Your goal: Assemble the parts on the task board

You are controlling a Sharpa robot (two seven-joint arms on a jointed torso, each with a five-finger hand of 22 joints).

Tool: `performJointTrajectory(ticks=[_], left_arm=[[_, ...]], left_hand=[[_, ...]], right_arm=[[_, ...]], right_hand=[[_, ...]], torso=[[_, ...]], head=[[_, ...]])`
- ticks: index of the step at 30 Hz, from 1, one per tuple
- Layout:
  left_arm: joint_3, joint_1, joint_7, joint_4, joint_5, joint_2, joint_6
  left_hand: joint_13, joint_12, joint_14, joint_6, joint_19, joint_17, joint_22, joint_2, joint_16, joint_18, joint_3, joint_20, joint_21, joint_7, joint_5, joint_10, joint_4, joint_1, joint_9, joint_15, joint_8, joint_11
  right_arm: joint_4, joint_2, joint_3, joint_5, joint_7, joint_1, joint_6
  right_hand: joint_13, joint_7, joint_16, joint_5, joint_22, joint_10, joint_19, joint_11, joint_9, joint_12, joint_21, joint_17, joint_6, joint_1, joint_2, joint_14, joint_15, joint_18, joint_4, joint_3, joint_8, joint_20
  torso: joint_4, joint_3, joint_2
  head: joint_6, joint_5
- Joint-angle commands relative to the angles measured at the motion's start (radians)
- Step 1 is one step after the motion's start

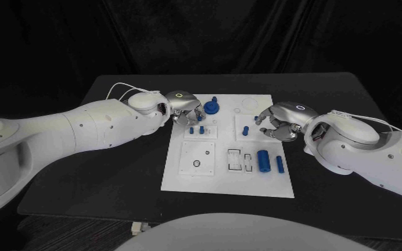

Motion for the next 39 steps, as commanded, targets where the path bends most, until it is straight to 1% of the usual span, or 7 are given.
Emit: performJointTrajectory(ticks=[1, 18, 23, 29, 32, 36, 39], left_arm=[[0.000, -0.002, -0.003, 0.000, -0.002, 0.000, 0.012], [0.001, -0.002, -0.017, -0.032, -0.002, -0.010, -0.049], [0.001, -0.002, -0.009, -0.047, 0.020, -0.027, -0.106], [0.001, 0.000, 0.041, -0.036, 0.188, -0.074, -0.168], [0.001, 0.007, 0.084, -0.021, 0.286, -0.106, -0.192], [0.001, 0.027, 0.182, 0.014, 0.494, -0.159, -0.195], [0.001, 0.041, 0.274, 0.042, 0.719, -0.191, -0.146]], left_hand=[[0.001, -0.006, -0.009, -0.015, -0.007, -0.003, 0.169, -0.007, -0.005, 0.009, 0.002, 0.000, -0.006, -0.005, -0.008, -0.005, 0.004, -0.008, -0.003, 0.001, -0.004, 0.002], [-0.004, -0.031, -0.067, -0.070, -0.050, -0.091, 0.149, -0.023, -0.070, 0.023, 0.004, 0.004, -0.081, -0.026, -0.012, -0.095, 0.009, -0.013, -0.014, 0.013, 0.002, 0.015], [0.003, -0.025, -0.210, -0.089, -0.153, -0.285, 0.103, -0.021, -0.232, 0.051, -0.015, 0.010, -0.250, -0.037, -0.016, -0.175, 0.004, -0.015, -0.017, 0.012, 0.002, 0.005], [0.023, -0.019, -0.283, -0.085, -0.272, -0.320, 0.052, -0.016, -0.298, 0.078, -0.035, 0.018, -0.446, -0.019, -0.015, -0.224, -0.001, -0.005, -0.016, 0.019, 0.006, 0.000], [0.042, 0.008, -0.422, -0.086, -0.465, -0.360, -0.007, -0.013, -0.405, 0.106, -0.053, 0.029, -0.703, -0.004, -0.014, -0.276, 0.001, -0.002, -0.016, 0.054, 0.006, -0.010], [0.061, 0.055, -0.638, -0.083, -0.697, -0.434, -0.034, 0.000, -0.583, 0.089, -0.088, 0.032, -0.864, 0.004, -0.009, -0.388, 0.012, 0.003, -0.015, 0.078, 0.007, -0.026], [0.058, 0.086, -0.862, -0.064, -0.944, -0.519, -0.148, 0.031, -0.736, 0.100, -0.123, 0.003, -1.079, -0.002, 0.015, -0.510, 0.055, -0.021, -0.012, 0.038, 0.014, -0.031]], right_arm=[[0.000, 0.000, 0.001, -0.003, -0.007, -0.002, 0.007], [-0.006, -0.004, 0.001, -0.003, -0.004, -0.002, 0.005], [-0.008, -0.010, 0.001, -0.003, -0.001, -0.002, -0.007], [-0.002, -0.025, 0.001, -0.003, -0.002, 0.002, -0.028], [0.001, -0.031, 0.001, -0.003, -0.004, 0.018, -0.041], [0.007, -0.041, 0.001, -0.005, -0.004, 0.062, -0.079], [0.008, -0.046, 0.001, -0.013, -0.006, 0.111, -0.117]], right_hand=[[0.016, 0.001, -0.006, 0.004, 0.141, -0.005, -0.004, 0.000, 0.001, -0.006, -0.004, -0.001, 0.008, 0.010, -0.001, 0.031, 0.002, 0.011, -0.005, 0.002, -0.003, -0.006], [0.012, 0.001, -0.008, 0.003, 0.140, -0.007, -0.005, 0.000, 0.001, -0.008, -0.008, -0.005, 0.008, 0.011, -0.001, 0.030, 0.003, 0.012, -0.006, 0.002, -0.004, -0.006], [0.013, 0.001, -0.008, 0.003, 0.140, -0.007, -0.006, 0.000, 0.001, -0.008, -0.009, -0.005, 0.008, 0.011, -0.001, 0.030, 0.003, 0.012, -0.006, 0.002, -0.004, -0.006], [0.009, 0.001, -0.010, 0.003, 0.138, -0.010, -0.007, 0.000, 0.001, -0.010, -0.015, -0.010, 0.009, 0.011, -0.002, 0.029, 0.003, 0.013, -0.006, 0.002, -0.004, -0.006], [0.001, -0.001, -0.018, 0.004, 0.134, -0.017, -0.012, -0.001, 0.002, -0.015, -0.030, -0.022, 0.018, 0.013, -0.004, 0.025, 0.003, 0.016, -0.008, 0.003, 0.000, -0.006], [-0.137, -0.004, -0.037, 0.004, 0.126, -0.115, -0.024, -0.004, 0.004, -0.100, -0.062, -0.052, 0.037, 0.018, -0.007, 0.014, 0.000, 0.022, -0.008, 0.013, 0.002, -0.007], [-0.385, -0.005, -0.045, 0.005, 0.122, -0.300, -0.030, -0.005, 0.005, -0.285, -0.082, -0.065, 0.051, 0.017, -0.021, 0.008, 0.000, 0.024, -0.004, 0.031, 0.000, -0.008]], torso=[[0.0001, -0.0001, 0.000], [-0.0002, -0.0003, 0.000], [0.0001, -0.0008, 0.000], [0.0003, -0.0026, -0.001], [0.0010, -0.0033, -0.001], [0.0010, -0.0043, -0.001], [0.0015, -0.0036, -0.001]], head=[[0.000, 0.000], [0.000, 0.010], [0.000, 0.019], [0.000, 0.033], [0.000, 0.040], [0.000, 0.055], [0.000, 0.061]])
